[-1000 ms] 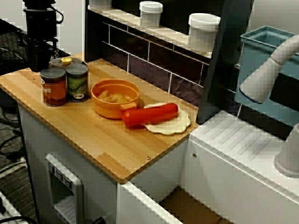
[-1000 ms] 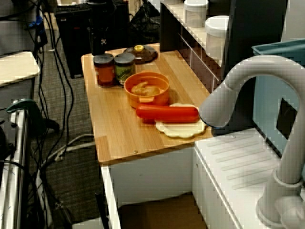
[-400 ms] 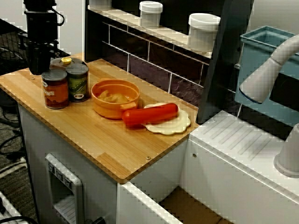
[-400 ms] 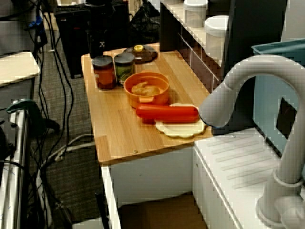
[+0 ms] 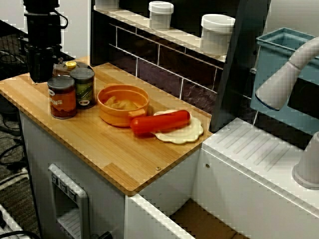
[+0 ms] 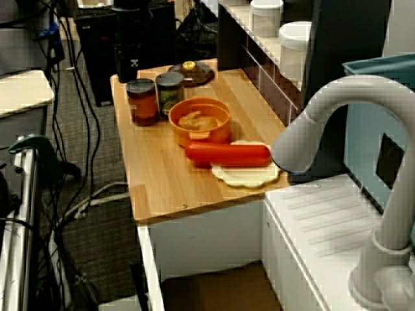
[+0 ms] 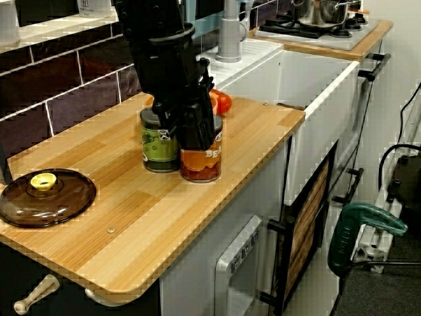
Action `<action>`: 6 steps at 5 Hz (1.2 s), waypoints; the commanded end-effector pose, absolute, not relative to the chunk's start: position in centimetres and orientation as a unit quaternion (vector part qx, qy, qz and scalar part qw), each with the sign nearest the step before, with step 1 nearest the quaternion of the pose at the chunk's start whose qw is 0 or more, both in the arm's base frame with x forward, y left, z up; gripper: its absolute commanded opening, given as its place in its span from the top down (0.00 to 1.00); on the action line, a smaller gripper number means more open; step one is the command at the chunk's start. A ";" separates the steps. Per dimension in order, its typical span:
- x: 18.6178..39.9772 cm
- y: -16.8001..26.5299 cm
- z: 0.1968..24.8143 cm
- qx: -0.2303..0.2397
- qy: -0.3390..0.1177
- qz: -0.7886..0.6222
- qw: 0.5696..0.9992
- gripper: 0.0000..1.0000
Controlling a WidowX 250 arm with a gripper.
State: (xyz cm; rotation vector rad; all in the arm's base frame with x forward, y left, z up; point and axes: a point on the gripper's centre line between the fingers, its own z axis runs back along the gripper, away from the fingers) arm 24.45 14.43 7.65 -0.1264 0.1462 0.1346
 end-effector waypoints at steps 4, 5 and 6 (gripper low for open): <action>23.7 13.1 9.2 -0.049 0.050 0.051 0.996 1.00; 23.5 12.8 9.2 -0.050 0.050 0.049 0.996 1.00; 23.4 12.4 9.3 -0.054 0.050 0.047 0.996 1.00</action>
